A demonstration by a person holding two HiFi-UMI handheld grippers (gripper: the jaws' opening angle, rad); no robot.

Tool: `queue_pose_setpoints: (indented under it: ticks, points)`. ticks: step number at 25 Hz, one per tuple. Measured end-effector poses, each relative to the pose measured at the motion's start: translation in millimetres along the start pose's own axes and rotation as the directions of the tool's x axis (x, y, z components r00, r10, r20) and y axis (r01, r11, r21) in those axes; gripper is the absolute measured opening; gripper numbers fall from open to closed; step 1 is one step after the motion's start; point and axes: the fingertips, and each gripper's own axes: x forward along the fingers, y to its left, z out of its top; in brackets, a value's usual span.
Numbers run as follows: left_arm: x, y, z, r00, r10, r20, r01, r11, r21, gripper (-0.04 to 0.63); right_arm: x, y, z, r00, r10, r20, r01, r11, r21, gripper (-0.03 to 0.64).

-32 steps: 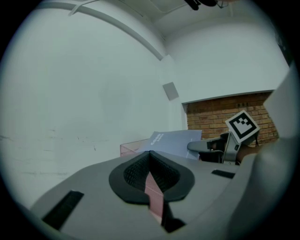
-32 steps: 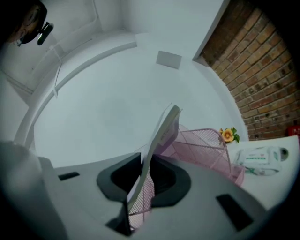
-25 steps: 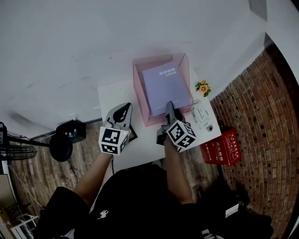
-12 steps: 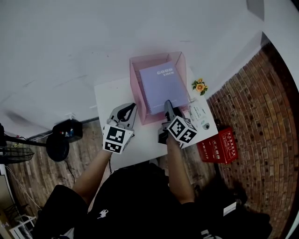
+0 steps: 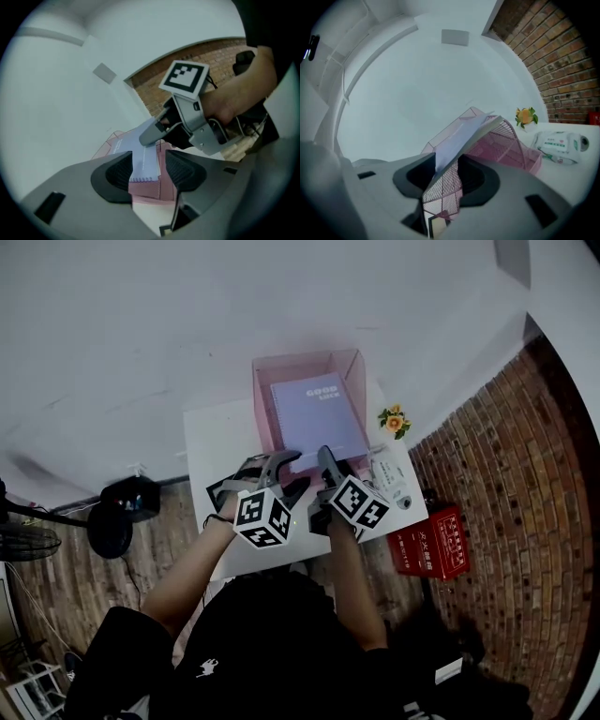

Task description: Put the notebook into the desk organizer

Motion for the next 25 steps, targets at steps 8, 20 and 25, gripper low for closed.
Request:
queue_pose_setpoints:
  ticks: [8, 20, 25]
  points:
    - [31.5, -7.4, -7.5, 0.983, -0.025, -0.184, 0.062, 0.978, 0.200, 0.131, 2.9, -0.1, 0.6, 0.995, 0.076, -0.057, -0.074, 0.997, 0.030, 0.150]
    - [36.0, -4.1, -13.8, 0.969, -0.031, -0.244, 0.074, 0.983, 0.169, 0.041, 6.0, -6.9, -10.2, 0.966, 0.171, -0.194, -0.174, 0.985, 0.006, 0.158]
    - [35.6, -2.0, -12.2, 0.966, 0.012, -0.258, 0.035, 0.984, 0.175, 0.040, -0.8, -4.7, -11.8, 0.936, 0.254, -0.242, -0.247, 0.967, 0.059, 0.167]
